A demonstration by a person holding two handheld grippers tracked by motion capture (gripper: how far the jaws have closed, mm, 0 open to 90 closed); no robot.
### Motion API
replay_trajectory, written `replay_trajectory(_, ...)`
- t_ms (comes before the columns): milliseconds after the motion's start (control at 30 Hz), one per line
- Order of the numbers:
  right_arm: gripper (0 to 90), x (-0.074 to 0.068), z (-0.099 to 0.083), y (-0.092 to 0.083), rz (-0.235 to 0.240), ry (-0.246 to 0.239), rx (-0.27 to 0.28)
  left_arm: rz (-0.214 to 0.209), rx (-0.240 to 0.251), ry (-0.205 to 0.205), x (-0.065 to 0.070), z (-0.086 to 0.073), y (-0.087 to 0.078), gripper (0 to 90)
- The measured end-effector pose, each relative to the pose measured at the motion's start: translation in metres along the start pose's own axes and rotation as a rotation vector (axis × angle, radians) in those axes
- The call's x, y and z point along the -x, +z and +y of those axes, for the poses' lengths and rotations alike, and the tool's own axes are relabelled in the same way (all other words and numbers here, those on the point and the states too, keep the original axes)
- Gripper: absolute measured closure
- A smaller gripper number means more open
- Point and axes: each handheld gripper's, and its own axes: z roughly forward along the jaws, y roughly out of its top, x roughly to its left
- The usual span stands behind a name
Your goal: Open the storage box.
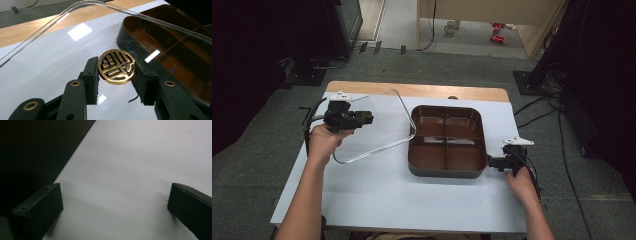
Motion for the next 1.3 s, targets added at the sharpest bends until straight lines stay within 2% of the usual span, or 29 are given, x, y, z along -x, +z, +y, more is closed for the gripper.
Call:
replay_trajectory(233,0.0,0.0,0.0,0.0,0.0,0.0,0.0,0.045,-0.007,-0.041,-0.018,-0.009,0.002,59.0)
replay_trajectory(400,0.0,0.0,0.0,0.0,0.0,0.0,0.0,0.124,-0.022,-0.076,-0.036,-0.02,0.009,59.0)
replay_trajectory(433,0.0,0.0,0.0,0.0,0.0,0.0,0.0,0.124,-0.022,-0.076,-0.036,-0.02,0.009,59.0)
replay_trajectory(467,0.0,0.0,0.0,0.0,0.0,0.0,0.0,0.135,-0.025,-0.096,-0.043,-0.026,0.014,59.0)
replay_trajectory(600,0.0,0.0,0.0,0.0,0.0,0.0,0.0,0.149,-0.045,-0.131,-0.055,-0.034,0.024,59.0)
replay_trajectory(800,0.0,0.0,0.0,0.0,0.0,0.0,0.0,0.205,-0.071,-0.13,-0.063,-0.042,0.04,59.0)
replay_trajectory(967,0.0,0.0,0.0,0.0,0.0,0.0,0.0,0.211,-0.094,-0.138,-0.067,-0.047,0.051,58.9)
replay_trajectory(1100,0.0,0.0,0.0,0.0,0.0,0.0,0.0,0.223,-0.11,-0.114,-0.065,-0.049,0.057,58.9)
replay_trajectory(1200,0.0,0.0,0.0,0.0,0.0,0.0,0.0,0.247,-0.14,-0.081,-0.065,-0.053,0.063,58.9)
replay_trajectory(1300,0.0,0.0,0.0,0.0,0.0,0.0,0.0,0.239,-0.128,-0.086,-0.066,-0.054,0.063,58.8)
